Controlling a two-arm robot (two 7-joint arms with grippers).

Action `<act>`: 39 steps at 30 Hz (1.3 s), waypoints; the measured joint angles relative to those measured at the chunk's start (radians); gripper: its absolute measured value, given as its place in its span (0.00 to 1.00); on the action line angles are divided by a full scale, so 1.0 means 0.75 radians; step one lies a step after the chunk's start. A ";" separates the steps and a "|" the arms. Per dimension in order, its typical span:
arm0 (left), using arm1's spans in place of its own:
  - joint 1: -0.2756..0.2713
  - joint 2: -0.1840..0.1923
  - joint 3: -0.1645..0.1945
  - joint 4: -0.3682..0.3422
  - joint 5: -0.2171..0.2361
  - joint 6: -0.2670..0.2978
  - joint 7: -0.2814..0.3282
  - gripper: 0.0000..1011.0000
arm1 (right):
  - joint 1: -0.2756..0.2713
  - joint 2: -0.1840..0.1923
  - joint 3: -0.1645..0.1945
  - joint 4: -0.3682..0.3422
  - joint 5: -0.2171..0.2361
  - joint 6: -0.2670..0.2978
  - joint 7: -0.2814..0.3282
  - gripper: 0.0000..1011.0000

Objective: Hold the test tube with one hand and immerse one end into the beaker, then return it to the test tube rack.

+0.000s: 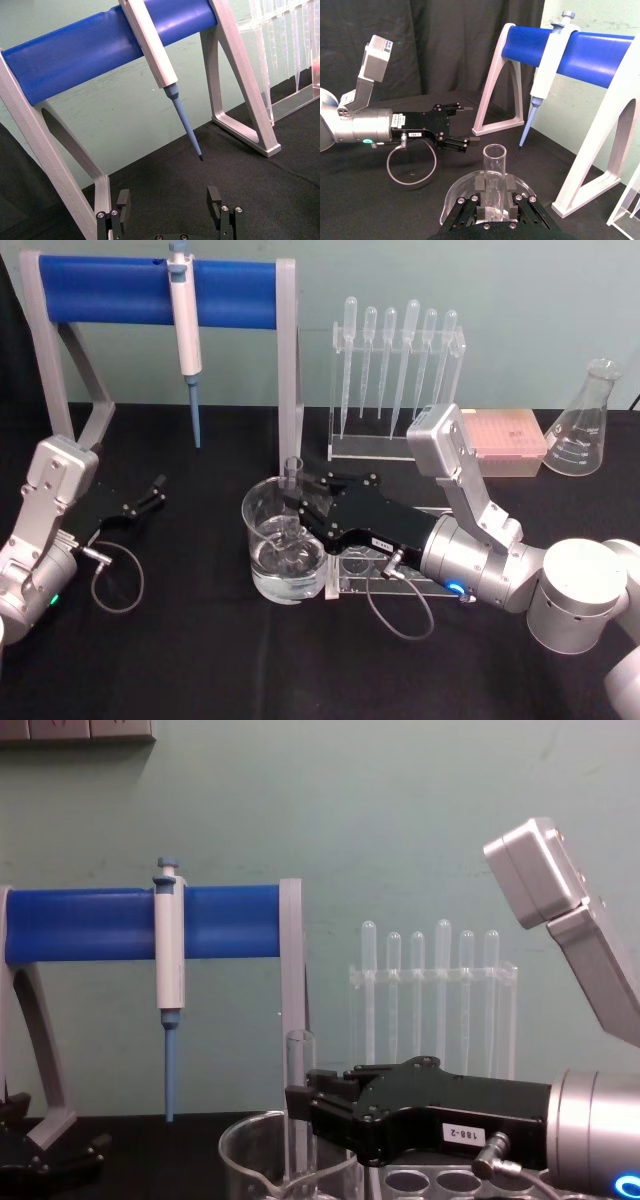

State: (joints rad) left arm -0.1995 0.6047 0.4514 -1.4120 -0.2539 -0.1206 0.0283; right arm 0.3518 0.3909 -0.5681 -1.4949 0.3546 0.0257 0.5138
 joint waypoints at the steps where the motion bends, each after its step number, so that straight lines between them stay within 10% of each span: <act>1: 0.000 0.000 0.000 0.000 0.000 0.000 0.000 0.99 | 0.000 0.000 0.000 0.000 0.000 0.000 0.000 0.24; 39: 0.000 0.000 0.000 0.000 0.000 0.000 0.000 0.99 | 0.000 0.000 0.000 0.000 0.000 0.000 0.000 0.24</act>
State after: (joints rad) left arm -0.1996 0.6047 0.4514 -1.4120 -0.2539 -0.1205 0.0283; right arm 0.3518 0.3909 -0.5681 -1.4949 0.3546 0.0257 0.5138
